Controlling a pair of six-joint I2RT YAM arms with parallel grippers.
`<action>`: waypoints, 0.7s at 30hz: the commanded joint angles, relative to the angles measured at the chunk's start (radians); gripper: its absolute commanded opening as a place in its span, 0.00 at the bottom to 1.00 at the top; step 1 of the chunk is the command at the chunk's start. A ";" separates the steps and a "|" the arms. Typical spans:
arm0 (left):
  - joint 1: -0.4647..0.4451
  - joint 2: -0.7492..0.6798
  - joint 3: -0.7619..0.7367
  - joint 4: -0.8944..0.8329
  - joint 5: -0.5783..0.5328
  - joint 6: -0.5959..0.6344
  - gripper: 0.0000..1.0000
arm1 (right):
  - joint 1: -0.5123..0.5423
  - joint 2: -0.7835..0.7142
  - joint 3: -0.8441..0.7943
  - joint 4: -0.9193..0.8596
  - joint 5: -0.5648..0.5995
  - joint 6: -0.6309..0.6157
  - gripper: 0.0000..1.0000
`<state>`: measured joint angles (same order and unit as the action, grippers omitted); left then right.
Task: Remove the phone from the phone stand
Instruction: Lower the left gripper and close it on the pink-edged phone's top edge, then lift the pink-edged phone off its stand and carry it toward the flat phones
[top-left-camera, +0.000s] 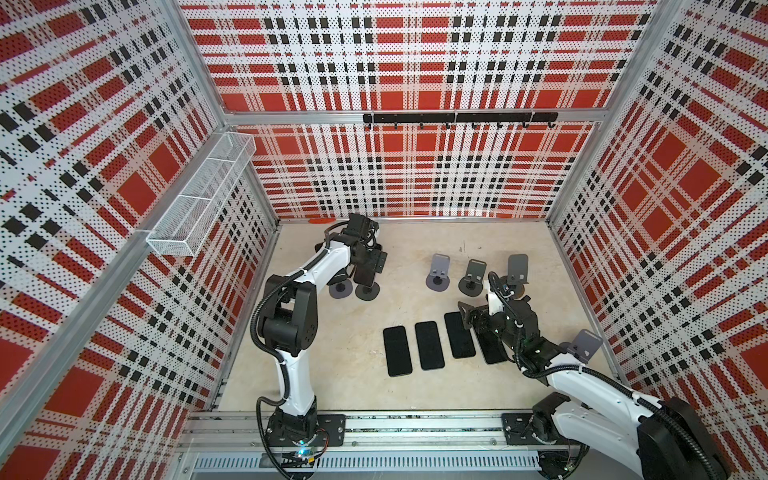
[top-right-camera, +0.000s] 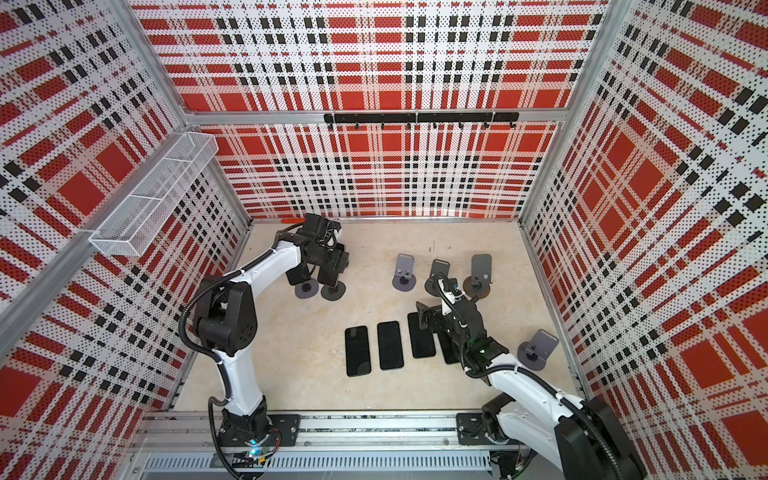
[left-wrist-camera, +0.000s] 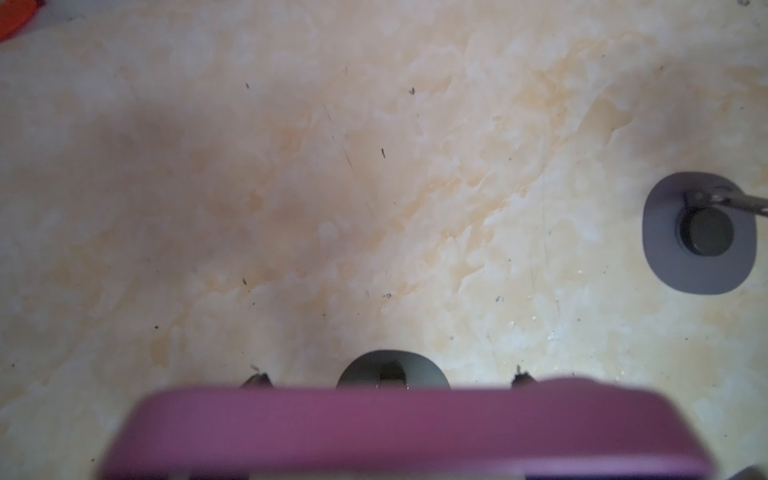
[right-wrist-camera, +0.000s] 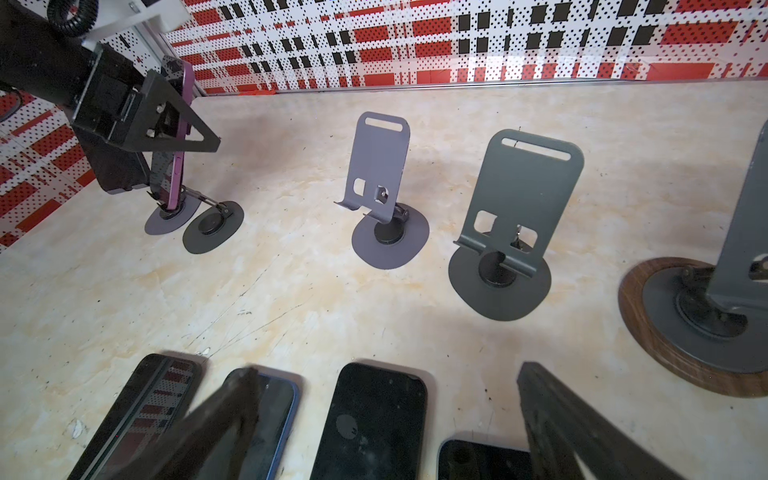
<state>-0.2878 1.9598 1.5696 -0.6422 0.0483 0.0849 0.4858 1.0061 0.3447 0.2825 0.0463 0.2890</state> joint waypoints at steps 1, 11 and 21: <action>0.004 -0.051 -0.014 -0.018 -0.018 0.020 0.91 | -0.004 0.008 0.017 0.031 -0.011 -0.002 1.00; 0.010 -0.052 0.017 -0.017 -0.025 0.017 0.83 | -0.004 0.032 0.023 0.029 -0.005 0.000 1.00; 0.001 -0.050 0.051 -0.026 -0.041 -0.043 0.72 | -0.005 0.076 0.020 0.056 0.001 0.014 1.00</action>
<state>-0.2829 1.9385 1.5719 -0.6647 0.0105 0.0647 0.4858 1.0733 0.3458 0.3061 0.0399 0.2985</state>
